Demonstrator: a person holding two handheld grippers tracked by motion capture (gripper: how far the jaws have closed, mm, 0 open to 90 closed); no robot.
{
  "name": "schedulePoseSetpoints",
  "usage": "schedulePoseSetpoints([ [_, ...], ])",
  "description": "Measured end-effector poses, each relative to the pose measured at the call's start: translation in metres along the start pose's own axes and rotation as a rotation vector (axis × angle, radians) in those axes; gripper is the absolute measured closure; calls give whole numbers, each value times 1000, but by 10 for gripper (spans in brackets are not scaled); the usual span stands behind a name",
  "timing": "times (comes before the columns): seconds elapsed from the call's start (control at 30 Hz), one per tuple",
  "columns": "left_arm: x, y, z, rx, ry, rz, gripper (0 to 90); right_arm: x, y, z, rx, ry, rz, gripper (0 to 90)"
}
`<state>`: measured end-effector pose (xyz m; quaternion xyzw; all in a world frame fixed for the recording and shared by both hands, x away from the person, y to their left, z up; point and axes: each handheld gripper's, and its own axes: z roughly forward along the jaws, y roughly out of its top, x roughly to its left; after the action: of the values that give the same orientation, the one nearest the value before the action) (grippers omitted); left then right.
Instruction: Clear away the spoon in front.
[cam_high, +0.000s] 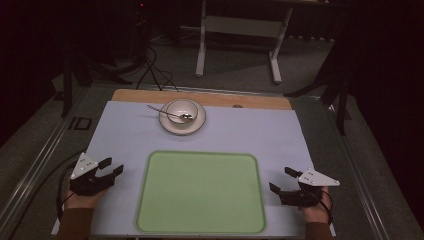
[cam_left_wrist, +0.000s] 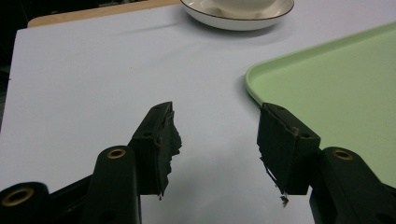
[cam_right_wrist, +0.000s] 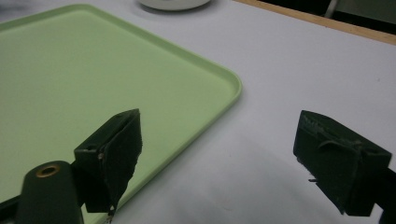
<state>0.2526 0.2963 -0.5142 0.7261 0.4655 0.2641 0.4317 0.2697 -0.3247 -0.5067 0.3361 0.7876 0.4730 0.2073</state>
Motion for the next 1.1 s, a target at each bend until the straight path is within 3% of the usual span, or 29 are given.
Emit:
schedulePoseSetpoints([
  [0.3,-3,1,0,-6,2,7,455,1,0,1,-1,5,2,148],
  [0.43,0,3,-1,-33,-34,-52,444,0,0,2,8,7,6,147],
  [0.8,-1,7,-1,-48,-45,-95,412,-1,0,2,10,4,20,146],
  [1.1,-7,17,1,-41,-27,-58,400,-2,-1,1,3,-2,29,145],
])
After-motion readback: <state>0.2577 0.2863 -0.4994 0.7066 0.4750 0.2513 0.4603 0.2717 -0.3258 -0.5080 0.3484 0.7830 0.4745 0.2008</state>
